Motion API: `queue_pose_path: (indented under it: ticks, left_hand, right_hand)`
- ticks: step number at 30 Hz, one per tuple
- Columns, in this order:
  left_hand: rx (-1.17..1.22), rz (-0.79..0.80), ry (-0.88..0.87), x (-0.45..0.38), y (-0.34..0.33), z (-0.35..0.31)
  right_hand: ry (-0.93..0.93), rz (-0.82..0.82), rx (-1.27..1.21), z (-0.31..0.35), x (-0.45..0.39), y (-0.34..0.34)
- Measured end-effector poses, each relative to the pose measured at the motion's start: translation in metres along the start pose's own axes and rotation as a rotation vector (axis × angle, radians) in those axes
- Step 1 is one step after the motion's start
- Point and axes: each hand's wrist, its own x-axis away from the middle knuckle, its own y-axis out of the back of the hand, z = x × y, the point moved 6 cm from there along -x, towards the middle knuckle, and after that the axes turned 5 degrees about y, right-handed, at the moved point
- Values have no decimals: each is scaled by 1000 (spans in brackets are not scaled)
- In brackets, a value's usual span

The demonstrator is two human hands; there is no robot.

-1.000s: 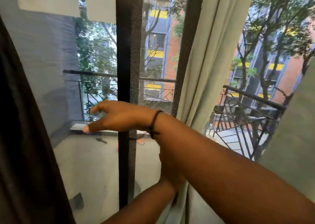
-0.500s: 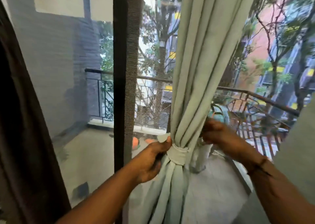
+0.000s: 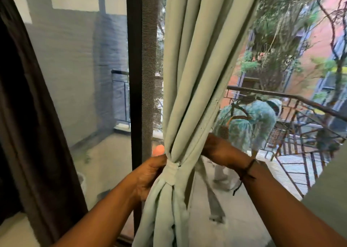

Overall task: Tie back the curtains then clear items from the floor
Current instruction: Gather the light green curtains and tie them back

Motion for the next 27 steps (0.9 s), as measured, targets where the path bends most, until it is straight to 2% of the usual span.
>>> queue_pose_path:
  ticks: [3,6,8,12,14,15,19,23,27]
  left_hand:
    - [-45,-100,-92,7,13,-7]
    - [-244,-262,-247,15,25,-25]
    - [-347,-316,-357,22,26,-35]
    - [-486,-154,-336,29,17,-27]
    - [-482,-137,-334,32,13,-26]
    - [-488,-176,-353,32,14,-31]
    - [-654,-285,-462,37,18,-50]
    - [-861,-415,-522,36,26,-52]
    - [-989,-391,-567,34,22,-49]
  right_hand:
    - [78,-140,154,-4,-3,18]
    - [122,-233,434,-5,1,32]
    - [114,-319,599,-4,7,38]
    - [44,-460,837,4,17,51]
    - [9,-442,875,11,25,51]
    - [13,-419,877,17,31,47]
    - [-1,-303,956,34,60,8]
    - [-107,-265,1079,36,85,-51]
    - [-245,-309,1071,35,82,-65]
